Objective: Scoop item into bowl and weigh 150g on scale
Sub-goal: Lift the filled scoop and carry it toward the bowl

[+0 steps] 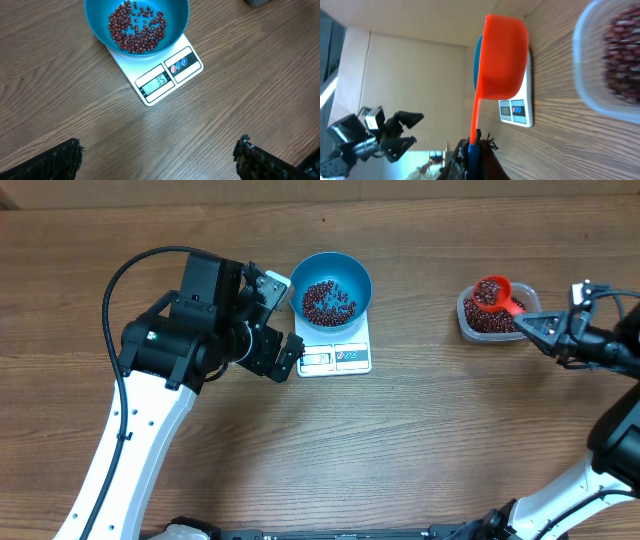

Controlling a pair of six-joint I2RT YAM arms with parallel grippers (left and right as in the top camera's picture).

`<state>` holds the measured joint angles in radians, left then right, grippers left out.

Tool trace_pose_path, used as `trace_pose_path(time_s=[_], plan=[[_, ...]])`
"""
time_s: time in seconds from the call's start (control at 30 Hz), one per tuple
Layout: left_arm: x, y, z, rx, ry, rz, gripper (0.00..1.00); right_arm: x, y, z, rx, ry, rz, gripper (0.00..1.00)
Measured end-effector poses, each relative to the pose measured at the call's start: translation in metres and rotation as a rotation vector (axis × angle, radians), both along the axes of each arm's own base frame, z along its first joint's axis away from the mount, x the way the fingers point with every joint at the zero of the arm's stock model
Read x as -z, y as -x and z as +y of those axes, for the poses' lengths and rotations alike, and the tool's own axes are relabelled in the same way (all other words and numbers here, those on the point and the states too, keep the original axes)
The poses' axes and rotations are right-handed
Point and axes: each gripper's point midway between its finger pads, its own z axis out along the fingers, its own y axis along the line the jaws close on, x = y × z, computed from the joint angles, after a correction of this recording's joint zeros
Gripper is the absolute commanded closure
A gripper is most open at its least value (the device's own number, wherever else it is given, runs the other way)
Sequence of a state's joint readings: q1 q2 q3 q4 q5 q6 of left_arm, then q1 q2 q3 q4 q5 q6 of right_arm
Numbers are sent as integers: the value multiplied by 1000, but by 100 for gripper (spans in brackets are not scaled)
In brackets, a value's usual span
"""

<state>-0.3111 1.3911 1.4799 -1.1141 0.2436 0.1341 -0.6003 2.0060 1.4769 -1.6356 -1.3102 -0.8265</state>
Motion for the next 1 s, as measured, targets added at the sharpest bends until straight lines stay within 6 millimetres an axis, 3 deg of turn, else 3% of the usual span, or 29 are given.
trace_pose_path(time_s=[0.6, 1.0], plan=[[0, 0, 0, 0, 0, 0, 0, -19, -8, 122, -329, -3, -107, 96], [0, 0, 0, 0, 0, 0, 0, -21, -26, 164, -407, -15, -209, 96]])
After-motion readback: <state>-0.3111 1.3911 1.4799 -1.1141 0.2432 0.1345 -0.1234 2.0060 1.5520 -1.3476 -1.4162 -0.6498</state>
